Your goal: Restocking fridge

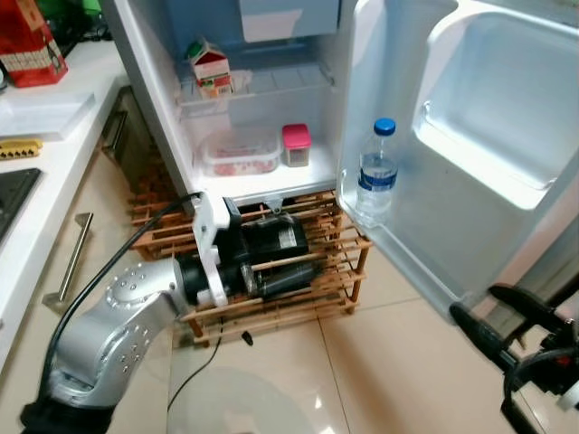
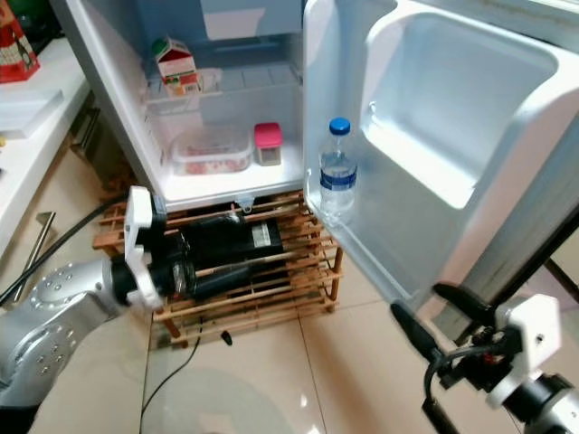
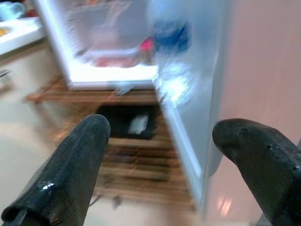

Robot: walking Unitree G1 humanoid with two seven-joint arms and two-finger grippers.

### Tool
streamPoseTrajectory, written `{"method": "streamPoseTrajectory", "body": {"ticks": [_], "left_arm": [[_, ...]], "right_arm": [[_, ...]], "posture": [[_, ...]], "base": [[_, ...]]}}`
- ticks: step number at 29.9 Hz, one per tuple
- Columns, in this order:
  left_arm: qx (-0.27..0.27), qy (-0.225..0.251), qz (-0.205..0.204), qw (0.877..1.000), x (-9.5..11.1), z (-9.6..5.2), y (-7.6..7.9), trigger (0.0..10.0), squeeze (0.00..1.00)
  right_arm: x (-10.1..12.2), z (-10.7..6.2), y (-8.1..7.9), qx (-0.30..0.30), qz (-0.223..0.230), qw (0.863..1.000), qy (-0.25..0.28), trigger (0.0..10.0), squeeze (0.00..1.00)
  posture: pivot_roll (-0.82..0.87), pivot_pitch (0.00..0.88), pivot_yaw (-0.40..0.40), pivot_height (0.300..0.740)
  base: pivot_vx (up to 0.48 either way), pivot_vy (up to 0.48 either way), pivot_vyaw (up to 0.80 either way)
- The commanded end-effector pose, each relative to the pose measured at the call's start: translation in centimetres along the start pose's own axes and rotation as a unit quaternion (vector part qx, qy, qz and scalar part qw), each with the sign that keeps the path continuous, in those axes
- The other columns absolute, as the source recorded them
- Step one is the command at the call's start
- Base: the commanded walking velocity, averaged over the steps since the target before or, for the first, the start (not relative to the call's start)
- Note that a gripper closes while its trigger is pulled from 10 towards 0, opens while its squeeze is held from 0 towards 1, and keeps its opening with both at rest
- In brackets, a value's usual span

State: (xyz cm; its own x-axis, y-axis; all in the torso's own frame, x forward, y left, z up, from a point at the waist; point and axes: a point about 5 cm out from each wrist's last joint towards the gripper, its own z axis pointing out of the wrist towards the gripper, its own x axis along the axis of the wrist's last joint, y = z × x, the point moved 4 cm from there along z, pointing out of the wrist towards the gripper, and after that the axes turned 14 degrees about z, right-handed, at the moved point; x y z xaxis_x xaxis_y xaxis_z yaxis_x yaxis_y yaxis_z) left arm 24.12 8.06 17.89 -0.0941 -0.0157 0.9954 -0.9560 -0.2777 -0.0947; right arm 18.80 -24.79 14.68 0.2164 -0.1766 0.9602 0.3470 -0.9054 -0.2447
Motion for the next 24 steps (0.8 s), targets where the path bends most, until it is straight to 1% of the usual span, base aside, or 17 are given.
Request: {"method": "streamPoseTrajectory", "body": {"ticks": [1, 3, 4, 5, 8, 9, 11, 13, 14, 15, 16, 17, 18, 19, 20, 22, 24], "left_arm": [[-0.028, 0.0, -0.01, 1.0, 0.2, 0.0, 0.9, 10.0, 0.0], [-0.03, -0.006, -0.014, 0.999, 0.0, -0.1, 1.0, 10.0, 0.0], [-0.03, -0.006, -0.014, 0.999, 0.0, -0.1, 1.0, 10.0, 0.0], [-0.023, -0.01, -0.01, 1.0, 0.0, -0.1, 0.7, 10.0, 0.0], [-0.009, -0.012, 0.002, 1.0, -0.1, 0.0, 0.3, 10.0, 0.0], [-0.001, -0.012, 0.008, 1.0, 0.0, 0.0, 0.1, 10.0, 0.0], [0.018, -0.012, 0.014, 1.0, 0.0, -0.1, -0.5, 10.0, 0.0], [0.034, -0.012, 0.02, 0.999, 0.0, -0.1, -1.0, 10.0, 0.0], [0.054, -0.012, 0.024, 0.998, 0.0, -0.2, -1.6, 10.0, 0.0], [0.074, -0.011, 0.029, 0.997, 0.1, -0.3, -2.1, 10.0, 0.0], [0.089, -0.008, 0.025, 0.996, 0.2, -0.4, -2.4, 10.0, 0.0], [0.089, -0.008, 0.025, 0.996, 0.2, -0.4, -2.4, 10.0, 0.0], [0.092, -0.003, 0.02, 0.996, 0.4, -0.5, -2.3, 10.0, 0.0], [0.092, -0.003, 0.02, 0.996, 0.4, -0.5, -2.3, 10.0, 0.0], [0.086, -0.005, 0.016, 0.996, 0.3, -0.6, -1.9, 10.0, 0.0], [0.076, -0.007, 0.012, 0.997, 0.2, -0.7, -1.3, 10.0, 0.0], [0.069, -0.007, 0.007, 0.998, 0.2, -0.7, -0.9, 10.0, 0.0]], "right_arm": [[0.9, -0.2, 1.3, -0.039, -0.024, 0.999, 0.022, 10.0, 0.0], [1.8, -0.5, 4.7, -0.136, -0.043, 0.989, 0.049, 10.0, 0.0], [1.8, -0.5, 4.7, -0.136, -0.043, 0.989, 0.049, 10.0, 0.0], [2.7, -1.0, 6.9, -0.207, -0.063, 0.974, 0.072, 10.0, 0.0], [4.0, -2.6, 11.3, -0.355, -0.08, 0.925, 0.108, 10.0, 0.0], [4.0, -3.1, 12.1, -0.384, -0.08, 0.913, 0.109, 10.0, 0.0], [3.8, -3.3, 12.6, -0.403, -0.089, 0.905, 0.104, 10.0, 0.0], [3.6, -3.2, 12.6, -0.405, -0.095, 0.904, 0.101, 10.0, 0.0], [3.2, -2.7, 12.2, -0.392, -0.093, 0.91, 0.097, 10.0, 0.0], [2.4, -1.2, 10.7, -0.336, -0.076, 0.935, 0.087, 10.0, 0.0], [1.2, 0.4, 8.0, -0.245, -0.06, 0.966, 0.06, 10.0, 0.0], [1.2, 0.4, 8.0, -0.245, -0.06, 0.966, 0.06, 10.0, 0.0], [-0.7, 1.9, 4.0, -0.124, -0.039, 0.991, 0.018, 10.0, 0.0], [-0.7, 1.9, 4.0, -0.124, -0.039, 0.991, 0.018, 10.0, 0.0], [-1.5, 1.9, 2.6, -0.084, -0.034, 0.996, -0.003, 10.0, 0.0], [-2.3, 1.5, 1.2, -0.046, -0.025, 0.998, -0.026, 10.0, 0.0], [-2.6, 1.0, 0.8, -0.035, -0.021, 0.998, -0.037, 10.0, 0.0]], "posture": [[0.0, 0.0, 0.062, 0.74], [0.01, 0.0, 0.059, 0.74], [0.01, 0.0, 0.059, 0.74], [0.01, 0.0, 0.06, 0.74], [0.01, 0.0, 0.058, 0.74], [0.02, 0.0, 0.057, 0.74], [0.02, 0.0, 0.056, 0.74], [0.02, 0.0, 0.056, 0.74], [0.02, 0.0, 0.056, 0.74], [0.03, 0.003, 0.055, 0.74], [0.03, 0.004, 0.056, 0.74], [0.03, 0.004, 0.056, 0.74], [0.03, 0.004, 0.055, 0.74], [0.03, 0.004, 0.055, 0.74], [0.04, 0.008, 0.054, 0.74], [0.04, 0.011, 0.056, 0.74], [0.04, 0.012, 0.056, 0.74]], "base": [[0.0, 0.0, 0.0], [0.0, 0.0, 0.0], [0.0, 0.0, 0.0], [0.0, 0.0, 0.0], [0.0, 0.0, 0.0], [0.0, 0.0, 0.0], [0.0, 0.0, 0.0], [0.0, 0.0, 0.0], [0.0, 0.0, 0.0], [0.0, 0.0, 0.0], [0.0, 0.0, 0.0], [0.0, 0.0, 0.0], [0.0, 0.0, 0.0], [0.0, 0.0, 0.0], [0.0, 0.0, 0.0], [0.0, 0.0, 0.0], [0.0, 0.0, 0.0]]}}
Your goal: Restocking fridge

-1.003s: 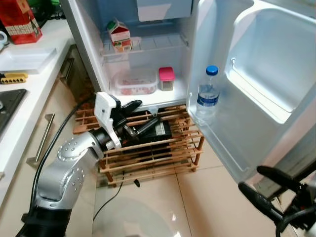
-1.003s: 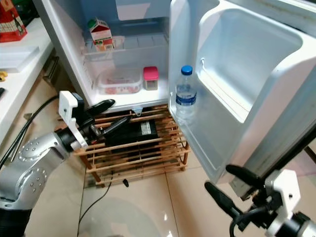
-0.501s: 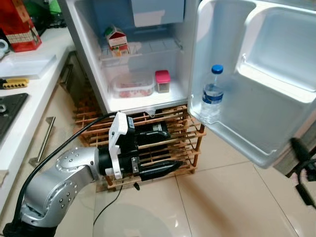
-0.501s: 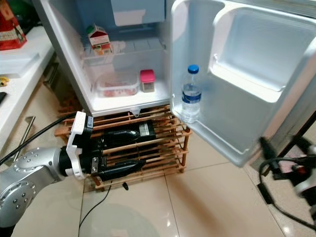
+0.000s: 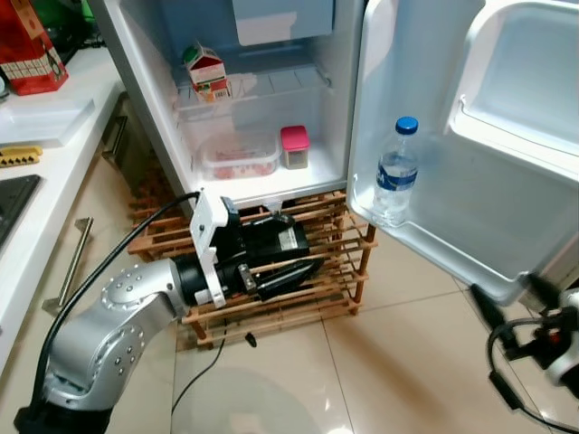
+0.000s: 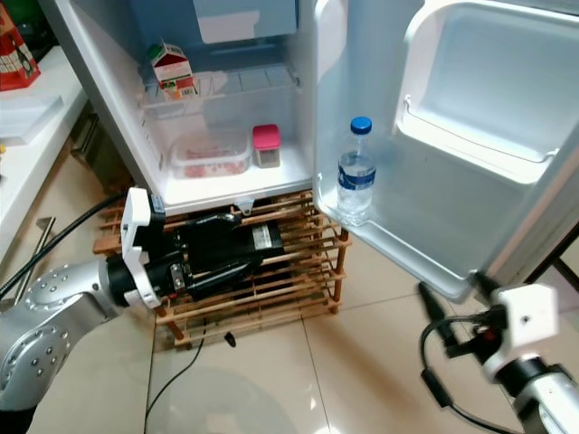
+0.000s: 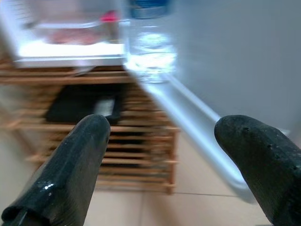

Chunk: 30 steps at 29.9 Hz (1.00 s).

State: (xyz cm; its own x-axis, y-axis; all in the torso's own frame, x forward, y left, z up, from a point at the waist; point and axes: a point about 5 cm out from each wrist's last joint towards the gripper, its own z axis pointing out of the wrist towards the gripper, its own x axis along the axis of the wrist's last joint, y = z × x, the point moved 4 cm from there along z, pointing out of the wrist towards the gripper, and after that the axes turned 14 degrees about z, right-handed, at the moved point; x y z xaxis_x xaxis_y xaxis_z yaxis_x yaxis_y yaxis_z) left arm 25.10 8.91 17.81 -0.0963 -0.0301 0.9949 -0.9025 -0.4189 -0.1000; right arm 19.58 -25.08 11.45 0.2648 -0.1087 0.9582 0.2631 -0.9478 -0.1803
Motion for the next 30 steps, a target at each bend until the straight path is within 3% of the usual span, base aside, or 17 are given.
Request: {"method": "streamPoseTrajectory", "body": {"ticks": [1, 3, 7, 10, 17, 21, 23, 30], "left_arm": [[-0.01, 0.0, 0.001, 1.0, 0.4, -0.3, 0.5, 10.0, 0.0], [-0.01, 0.001, -0.001, 1.0, 0.4, -0.4, 0.6, 10.0, 0.0], [-0.01, -0.002, -0.002, 1.0, 0.2, -0.3, 0.5, 10.0, 0.0], [-0.01, -0.002, 0.002, 1.0, 0.2, -0.2, 0.2, 10.0, 0.0], [-0.01, -0.001, 0.012, 1.0, 0.4, 0.2, 0.0, 10.0, 0.0], [-0.013, 0.001, 0.014, 1.0, 0.5, 0.5, 0.1, 10.0, 0.0], [-0.017, 0.002, 0.016, 1.0, 0.6, 0.7, 0.3, 10.0, 0.0], [-0.018, 0.001, 0.016, 1.0, 0.5, 0.7, 0.4, 10.0, 0.0]], "right_arm": [[0.5, -0.6, -0.4, 0.022, 0.004, 1.0, -0.005, 10.0, 0.0], [0.9, -1.1, -0.5, 0.034, 0.008, 0.999, -0.006, 10.0, 0.0], [2.3, -1.0, -2.4, 0.096, 0.013, 0.995, 0.003, 10.0, 0.0], [3.9, 0.3, -3.6, 0.118, 0.005, 0.992, 0.038, 10.0, 0.0], [7.4, 3.3, -4.1, 0.123, 0.01, 0.985, 0.12, 10.0, 0.0], [8.9, 4.5, -3.5, 0.113, 0.004, 0.983, 0.143, 10.0, 0.0], [10.5, 5.9, -1.9, 0.07, -0.002, 0.984, 0.167, 10.0, 0.0], [11.5, 6.5, 1.1, 0.007, -0.007, 0.984, 0.18, 10.0, 0.0]], "posture": [[0.04, 0.014, 0.059, 0.74], [0.04, 0.015, 0.063, 0.74], [0.04, 0.014, 0.069, 0.74], [0.04, 0.01, 0.069, 0.74], [0.04, 0.0, 0.071, 0.74], [0.04, 0.0, 0.07, 0.74], [0.05, 0.0, 0.067, 0.74], [0.06, 0.0, 0.064, 0.74]], "base": [[0.0, 0.0, 0.0], [0.0, 0.0, 0.0], [0.0, 0.0, 0.0], [0.0, 0.0, 0.0], [0.0, 0.0, 0.0], [0.0, 0.0, 0.0], [0.0, 0.0, 0.0], [0.0, 0.0, 0.0]]}}
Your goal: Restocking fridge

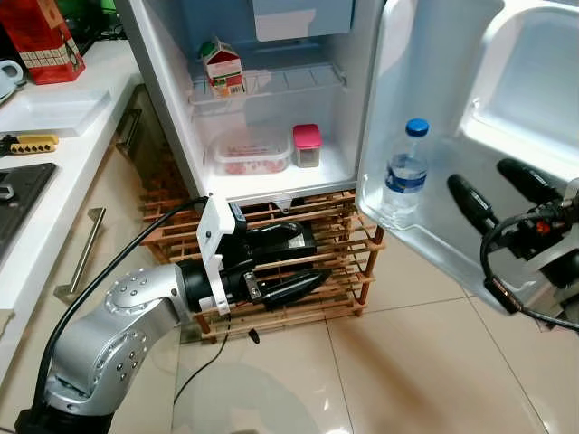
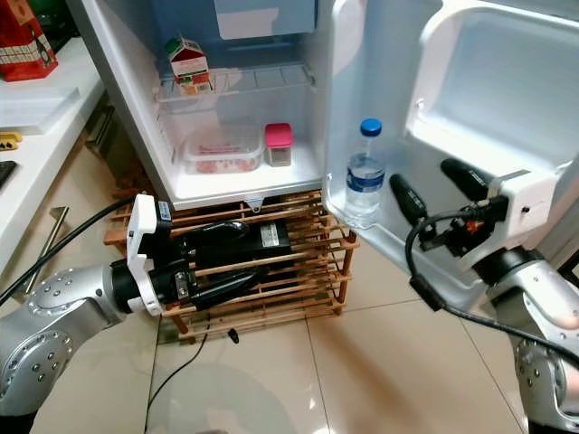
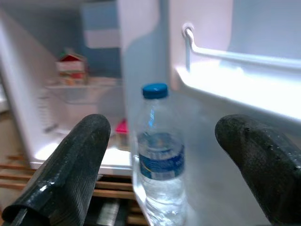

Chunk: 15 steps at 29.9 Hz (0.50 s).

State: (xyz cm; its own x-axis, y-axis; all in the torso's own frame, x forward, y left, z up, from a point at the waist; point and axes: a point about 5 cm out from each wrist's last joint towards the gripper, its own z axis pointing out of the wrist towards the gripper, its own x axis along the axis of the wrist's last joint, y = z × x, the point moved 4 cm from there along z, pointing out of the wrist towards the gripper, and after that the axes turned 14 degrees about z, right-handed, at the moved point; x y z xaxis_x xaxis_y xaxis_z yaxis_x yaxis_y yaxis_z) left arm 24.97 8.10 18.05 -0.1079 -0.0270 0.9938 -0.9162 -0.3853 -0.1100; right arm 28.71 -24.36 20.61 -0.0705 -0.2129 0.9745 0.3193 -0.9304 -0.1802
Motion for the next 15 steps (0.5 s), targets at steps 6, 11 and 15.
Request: {"method": "streamPoseTrajectory", "body": {"ticks": [6, 11, 15], "left_arm": [[0.003, -0.001, 0.013, 1.0, 0.4, 0.1, -0.3, 10.0, 0.0], [0.006, -0.001, 0.014, 1.0, 0.4, 0.2, -0.4, 10.0, 0.0], [0.026, -0.002, 0.014, 1.0, 0.3, 0.1, -0.7, 10.0, 0.0]], "right_arm": [[2.2, -0.7, 6.0, -0.137, -0.032, 0.989, 0.049, 10.0, 0.0], [2.0, -1.7, 7.9, -0.212, -0.049, 0.974, 0.061, 10.0, 0.0], [-0.1, -1.5, 5.1, -0.156, -0.037, 0.986, 0.038, 10.0, 0.0]], "posture": [[0.05, 0.0, 0.071, 0.74], [0.06, 0.006, 0.074, 0.74], [0.06, 0.01, 0.073, 0.74]], "base": [[0.0, 0.0, 0.0], [0.0, 0.0, 0.0], [0.0, 0.0, 0.0]]}}
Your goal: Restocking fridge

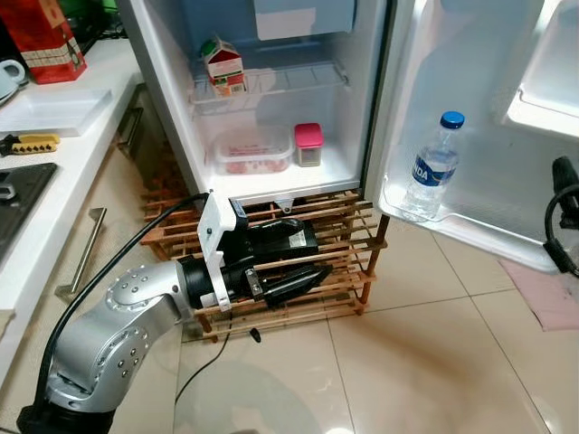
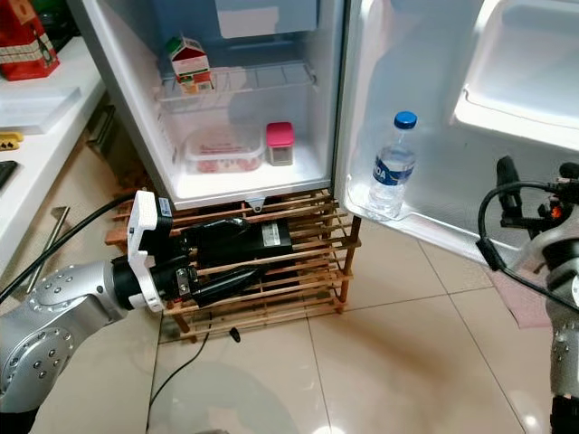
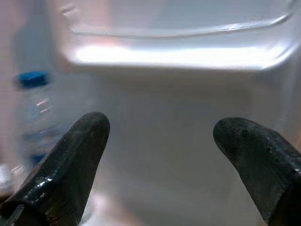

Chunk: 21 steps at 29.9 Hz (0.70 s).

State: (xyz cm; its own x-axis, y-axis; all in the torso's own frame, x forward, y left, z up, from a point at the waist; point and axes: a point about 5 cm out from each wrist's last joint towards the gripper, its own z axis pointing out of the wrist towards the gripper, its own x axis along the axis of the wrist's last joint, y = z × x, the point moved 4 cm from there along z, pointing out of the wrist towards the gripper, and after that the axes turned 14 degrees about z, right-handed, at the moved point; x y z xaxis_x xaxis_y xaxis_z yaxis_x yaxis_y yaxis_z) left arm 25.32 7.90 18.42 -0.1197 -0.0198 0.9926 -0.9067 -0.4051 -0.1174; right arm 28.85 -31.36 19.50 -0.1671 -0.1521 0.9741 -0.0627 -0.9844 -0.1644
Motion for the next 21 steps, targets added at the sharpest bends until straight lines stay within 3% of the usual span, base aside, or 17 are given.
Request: {"method": "streamPoseTrajectory", "body": {"ticks": [1, 3, 4, 5, 6, 7, 8, 10, 15, 17, 18, 21], "left_arm": [[0.015, -0.008, 0.01, 1.0, 0.0, -0.2, -0.4, 10.0, 0.0], [0.049, -0.014, 0.014, 0.999, -0.3, -0.4, -1.0, 10.0, 0.0], [0.049, -0.014, 0.014, 0.999, -0.3, -0.4, -1.0, 10.0, 0.0], [0.068, -0.022, 0.017, 0.997, -0.6, -0.5, -1.5, 10.0, 0.0], [0.129, -0.042, 0.034, 0.99, -1.3, -0.7, -3.0, 10.0, 0.0], [0.129, -0.042, 0.034, 0.99, -1.3, -0.7, -3.0, 10.0, 0.0], [0.201, -0.058, 0.042, 0.977, -1.9, -1.2, -4.9, 10.0, 0.0], [0.255, -0.061, 0.034, 0.964, -2.1, -1.7, -6.2, 10.0, 0.0], [0.291, -0.075, 0.046, 0.953, -2.6, -2.1, -6.6, 10.0, 0.0], [0.301, -0.083, 0.047, 0.949, -2.9, -2.1, -6.5, 10.0, 0.0], [0.32, -0.094, 0.039, 0.942, -3.4, -2.2, -6.5, 10.0, 0.0], [0.345, -0.105, 0.033, 0.932, -3.9, -2.2, -6.5, 10.0, 0.0]], "right_arm": [[-0.4, -0.1, -1.8, 0.035, -0.001, 0.999, -0.005, 10.0, 0.0], [-2.6, -1.4, -4.4, 0.084, 0.01, 0.996, -0.041, 10.0, 0.0], [-2.6, -1.4, -4.4, 0.084, 0.01, 0.996, -0.041, 10.0, 0.0], [-3.1, -1.9, -5.5, 0.103, 0.008, 0.993, -0.052, 10.0, 0.0], [-3.9, -2.7, -7.0, 0.122, 0.009, 0.991, -0.062, 10.0, 0.0], [-3.9, -2.7, -7.0, 0.122, 0.009, 0.991, -0.062, 10.0, 0.0], [-3.9, -2.8, -7.6, 0.108, 0.01, 0.993, -0.054, 10.0, 0.0], [-4.1, -2.8, -7.7, 0.084, 0.019, 0.995, -0.056, 10.0, 0.0], [-4.1, -2.9, -8.8, 0.065, 0.002, 0.997, -0.048, 10.0, 0.0], [-4.3, -3.0, -9.5, 0.07, -0.007, 0.996, -0.049, 10.0, 0.0], [-4.9, -3.1, -10.7, 0.074, -0.026, 0.996, -0.053, 10.0, 0.0], [-5.9, -3.3, -12.2, 0.079, -0.024, 0.994, -0.068, 10.0, 0.0]], "posture": [[0.06, 0.01, 0.073, 0.74], [0.06, 0.017, 0.074, 0.74], [0.06, 0.017, 0.074, 0.74], [0.07, 0.018, 0.074, 0.74], [0.07, 0.018, 0.074, 0.74], [0.07, 0.018, 0.074, 0.74], [0.07, 0.025, 0.079, 0.74], [0.07, 0.027, 0.08, 0.74], [0.07, 0.031, 0.079, 0.74], [0.07, 0.031, 0.079, 0.74], [0.07, 0.031, 0.071, 0.74], [0.07, 0.03, 0.059, 0.74]], "base": [[0.0, 0.0, 0.0], [0.0, 0.0, 0.0], [0.0, 0.0, 0.0], [0.0, 0.0, 0.0], [0.0, 0.0, 0.0], [0.0, 0.0, 0.0], [0.0, 0.0, 0.0], [0.0, 0.0, 0.0], [0.0, 0.0, 0.0], [0.0, 0.0, 0.8], [0.0, 0.0, 0.8], [0.0, 0.0, 0.8]]}}
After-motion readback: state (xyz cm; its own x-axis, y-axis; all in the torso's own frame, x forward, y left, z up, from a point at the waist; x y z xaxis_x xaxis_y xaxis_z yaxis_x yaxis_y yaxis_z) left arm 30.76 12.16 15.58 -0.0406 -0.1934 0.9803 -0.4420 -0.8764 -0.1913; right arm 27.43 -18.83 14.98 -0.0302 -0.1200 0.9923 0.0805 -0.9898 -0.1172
